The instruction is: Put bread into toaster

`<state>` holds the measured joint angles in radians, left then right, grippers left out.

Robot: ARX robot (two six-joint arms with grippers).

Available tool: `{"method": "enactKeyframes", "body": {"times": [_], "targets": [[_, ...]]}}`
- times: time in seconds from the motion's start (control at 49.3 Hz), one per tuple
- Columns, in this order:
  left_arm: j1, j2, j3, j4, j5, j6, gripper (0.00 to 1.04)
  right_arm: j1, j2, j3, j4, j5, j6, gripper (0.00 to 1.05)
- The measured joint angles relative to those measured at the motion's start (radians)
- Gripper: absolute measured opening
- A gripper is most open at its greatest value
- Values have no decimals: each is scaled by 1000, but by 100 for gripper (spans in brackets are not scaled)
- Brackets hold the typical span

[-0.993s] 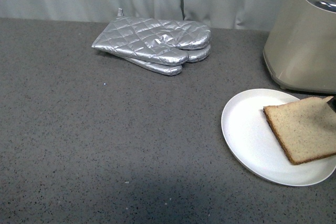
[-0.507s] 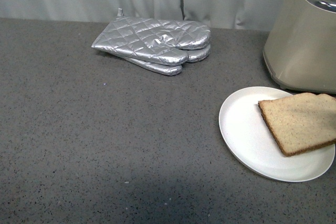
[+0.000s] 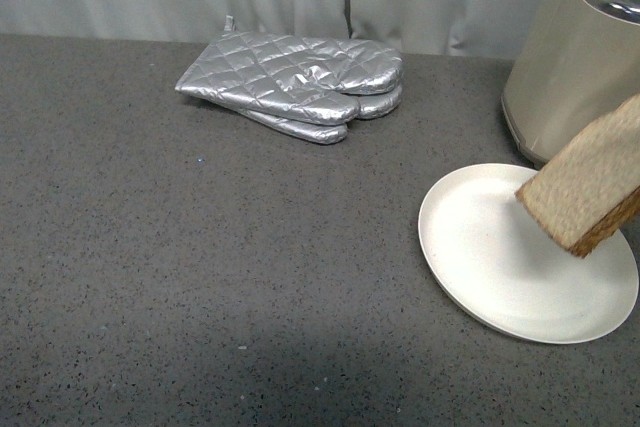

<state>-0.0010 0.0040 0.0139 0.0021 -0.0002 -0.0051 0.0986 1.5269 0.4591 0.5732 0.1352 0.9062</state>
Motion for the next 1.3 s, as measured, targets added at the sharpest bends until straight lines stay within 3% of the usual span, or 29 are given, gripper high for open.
{"method": "enactKeyframes", "body": {"times": [0.203, 0.264, 0.446, 0.608, 0.892, 1.034, 1.297], "targets": [[0, 0, 0, 0, 0, 0, 98, 53, -316, 169, -282, 299, 30, 2], [0, 0, 0, 0, 0, 0, 98, 64, -338, 209, -286, 362, 4, 2], [0, 0, 0, 0, 0, 0, 98, 91, -275, 404, -267, 689, -214, 2], [0, 0, 0, 0, 0, 0, 98, 85, -189, 449, -229, 824, -309, 2], [0, 0, 0, 0, 0, 0, 98, 76, -53, 507, -327, 904, -268, 2], [0, 0, 0, 0, 0, 0, 98, 70, 5, 545, -422, 901, -185, 2], [0, 0, 0, 0, 0, 0, 98, 50, 74, 589, -460, 909, -103, 2]]}}
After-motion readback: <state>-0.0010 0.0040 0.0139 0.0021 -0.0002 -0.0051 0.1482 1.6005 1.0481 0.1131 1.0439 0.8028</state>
